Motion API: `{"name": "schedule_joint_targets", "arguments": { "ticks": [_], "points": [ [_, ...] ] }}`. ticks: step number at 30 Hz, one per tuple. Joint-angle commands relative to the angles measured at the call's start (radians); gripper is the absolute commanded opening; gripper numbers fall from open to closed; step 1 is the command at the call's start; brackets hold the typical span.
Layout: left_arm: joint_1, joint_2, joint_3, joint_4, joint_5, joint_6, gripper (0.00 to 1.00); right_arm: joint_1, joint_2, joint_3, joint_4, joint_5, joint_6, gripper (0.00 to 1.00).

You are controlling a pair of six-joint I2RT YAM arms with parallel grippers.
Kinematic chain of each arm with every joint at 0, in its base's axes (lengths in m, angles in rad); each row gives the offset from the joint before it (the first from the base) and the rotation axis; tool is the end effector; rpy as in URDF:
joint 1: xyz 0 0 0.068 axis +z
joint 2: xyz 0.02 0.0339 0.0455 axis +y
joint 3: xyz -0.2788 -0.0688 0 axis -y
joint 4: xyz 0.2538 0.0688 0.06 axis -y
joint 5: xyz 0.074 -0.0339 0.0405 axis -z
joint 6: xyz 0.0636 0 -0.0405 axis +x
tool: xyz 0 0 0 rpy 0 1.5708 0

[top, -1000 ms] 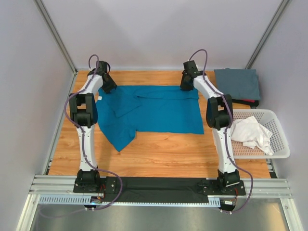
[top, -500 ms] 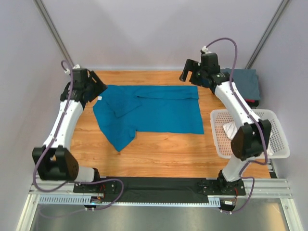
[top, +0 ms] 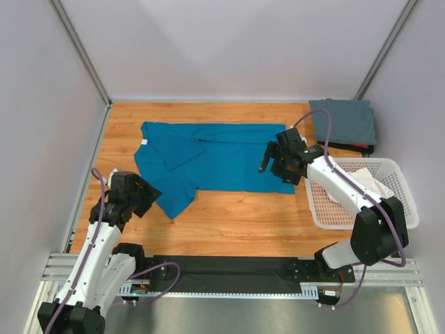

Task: Fold and stack the t-shirts
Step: Fold the tshirt

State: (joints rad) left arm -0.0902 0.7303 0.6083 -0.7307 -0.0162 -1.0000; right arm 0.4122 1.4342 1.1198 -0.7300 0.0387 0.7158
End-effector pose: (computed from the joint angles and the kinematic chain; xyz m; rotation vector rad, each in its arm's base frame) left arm 0.1615 -0.0136 0.2245 -1.0963 2.2242 -0.4654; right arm 0.2860 0.1224 0.2493 0.4154 2.6236 0.3392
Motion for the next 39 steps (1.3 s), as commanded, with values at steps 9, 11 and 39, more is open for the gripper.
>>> {"name": "schedule_joint_targets", "arguments": {
  "ticks": [9, 11, 39],
  "points": [
    [-0.245, 0.049, -0.117, 0.008, -0.175, -0.325, 0.64, 0.028, 0.038, -0.092, 0.046, 0.161, 0.197, 0.98],
    [-0.269, 0.084, -0.137, 0.025, -0.198, -0.347, 0.64, 0.023, 0.069, -0.071, 0.040, 0.179, 0.182, 0.98],
    [-0.381, 0.285, -0.180, 0.100, -0.214, -0.468, 0.40, -0.023, 0.140, -0.052, 0.003, 0.216, 0.151, 0.98]
  ]
}}
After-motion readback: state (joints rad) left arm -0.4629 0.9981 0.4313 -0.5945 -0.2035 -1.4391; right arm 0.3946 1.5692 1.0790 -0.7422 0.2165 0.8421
